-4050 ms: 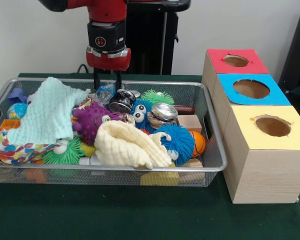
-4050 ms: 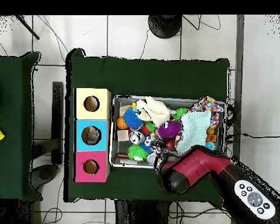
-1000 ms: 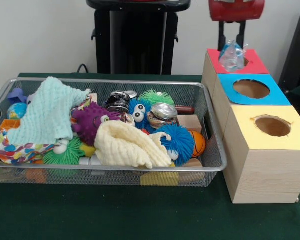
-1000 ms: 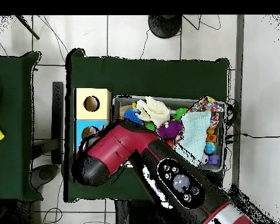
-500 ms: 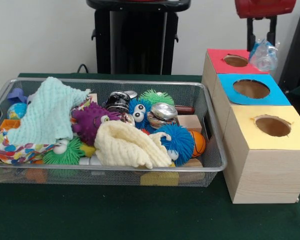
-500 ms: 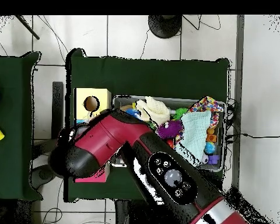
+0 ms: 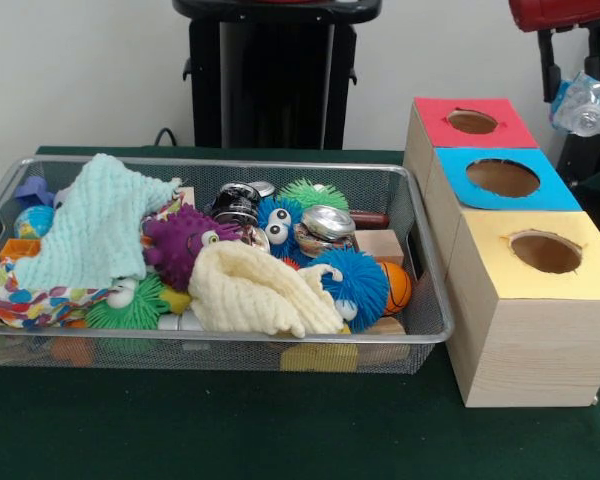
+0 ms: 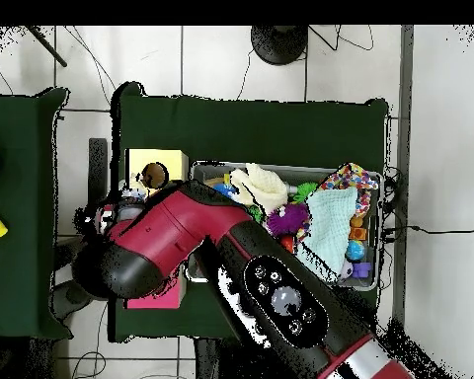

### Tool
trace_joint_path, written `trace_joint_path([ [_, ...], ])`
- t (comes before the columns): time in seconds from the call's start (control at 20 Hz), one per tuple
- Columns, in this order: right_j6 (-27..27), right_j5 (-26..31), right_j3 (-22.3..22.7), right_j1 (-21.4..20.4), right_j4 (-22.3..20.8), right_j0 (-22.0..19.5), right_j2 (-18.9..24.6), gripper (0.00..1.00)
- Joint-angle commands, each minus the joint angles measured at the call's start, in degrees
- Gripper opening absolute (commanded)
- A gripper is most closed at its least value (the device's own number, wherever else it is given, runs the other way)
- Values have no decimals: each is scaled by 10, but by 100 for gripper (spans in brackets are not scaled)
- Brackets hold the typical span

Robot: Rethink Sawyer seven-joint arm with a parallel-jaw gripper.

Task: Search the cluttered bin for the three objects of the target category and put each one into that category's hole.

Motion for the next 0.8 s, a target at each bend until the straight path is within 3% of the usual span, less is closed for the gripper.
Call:
trace_joint_path([
  [0.05,126,-40,21,11,-31,-26,-45,0],
  [0.8,59,-65,40,43,-113,-51,-52,0],
])
